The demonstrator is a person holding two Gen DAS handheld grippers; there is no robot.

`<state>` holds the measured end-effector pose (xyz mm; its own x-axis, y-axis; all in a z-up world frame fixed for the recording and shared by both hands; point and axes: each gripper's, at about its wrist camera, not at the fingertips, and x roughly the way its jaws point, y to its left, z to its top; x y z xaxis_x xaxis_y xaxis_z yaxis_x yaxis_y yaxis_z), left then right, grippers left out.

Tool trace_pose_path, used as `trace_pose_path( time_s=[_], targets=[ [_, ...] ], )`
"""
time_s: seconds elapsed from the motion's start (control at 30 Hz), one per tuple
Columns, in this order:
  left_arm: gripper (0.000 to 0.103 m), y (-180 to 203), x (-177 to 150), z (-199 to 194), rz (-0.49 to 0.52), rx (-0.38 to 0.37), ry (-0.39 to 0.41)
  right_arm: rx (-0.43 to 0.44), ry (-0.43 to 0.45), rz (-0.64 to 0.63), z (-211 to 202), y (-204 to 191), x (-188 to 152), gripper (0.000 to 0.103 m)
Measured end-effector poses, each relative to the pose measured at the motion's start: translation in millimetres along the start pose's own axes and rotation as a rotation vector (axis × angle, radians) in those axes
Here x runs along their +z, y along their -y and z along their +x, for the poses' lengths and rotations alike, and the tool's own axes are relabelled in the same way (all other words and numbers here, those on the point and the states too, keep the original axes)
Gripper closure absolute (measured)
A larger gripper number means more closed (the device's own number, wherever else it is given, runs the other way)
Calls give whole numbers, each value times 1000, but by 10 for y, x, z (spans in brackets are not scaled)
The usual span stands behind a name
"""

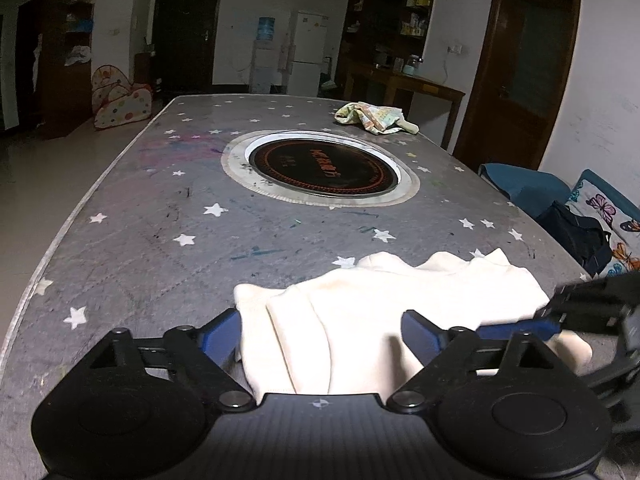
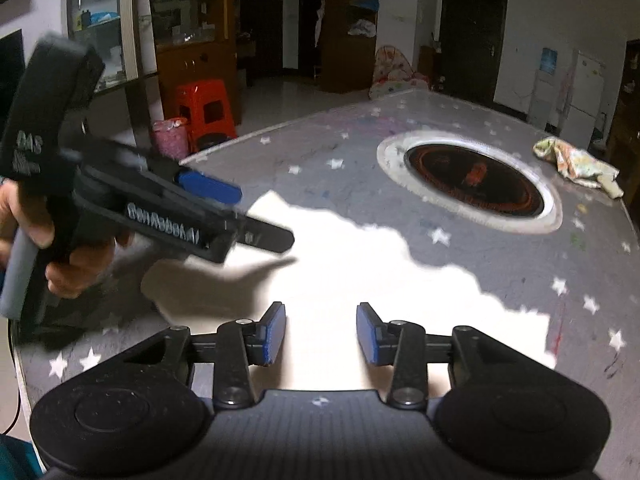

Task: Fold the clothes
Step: 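Move the left gripper to the sweatshirt side edge and close on it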

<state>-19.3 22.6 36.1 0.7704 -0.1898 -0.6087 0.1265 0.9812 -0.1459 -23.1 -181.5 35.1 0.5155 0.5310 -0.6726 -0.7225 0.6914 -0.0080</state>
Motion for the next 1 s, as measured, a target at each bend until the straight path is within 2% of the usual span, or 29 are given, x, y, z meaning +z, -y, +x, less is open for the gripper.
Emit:
trace_pose_path(
  time_s=[0.17,0.37,0.4,0.57,0.87,1.0],
  targets=[
    [0,-10,-36,-80,-6,17,5,-13,-4,28,42,-17,-72,62],
    [0,-84,-78,-156,-40,30,7,-12,32,5,-105,-125,-4,59],
    [0,-109,-88,-173,-48,34,7,-7,32,1,-97,-150,-11,56],
    [0,-214,-142,-250,-74,66,2,-3,-17,-17,42,-213,-96,54],
    [0,-449,-270,-371,-197,110,-3,-6,36,-48,-74,-376,-42,52],
    [0,-476,-308,-456,-218,119,-2,4,10,-67,27,-518,-95,51]
  ],
)
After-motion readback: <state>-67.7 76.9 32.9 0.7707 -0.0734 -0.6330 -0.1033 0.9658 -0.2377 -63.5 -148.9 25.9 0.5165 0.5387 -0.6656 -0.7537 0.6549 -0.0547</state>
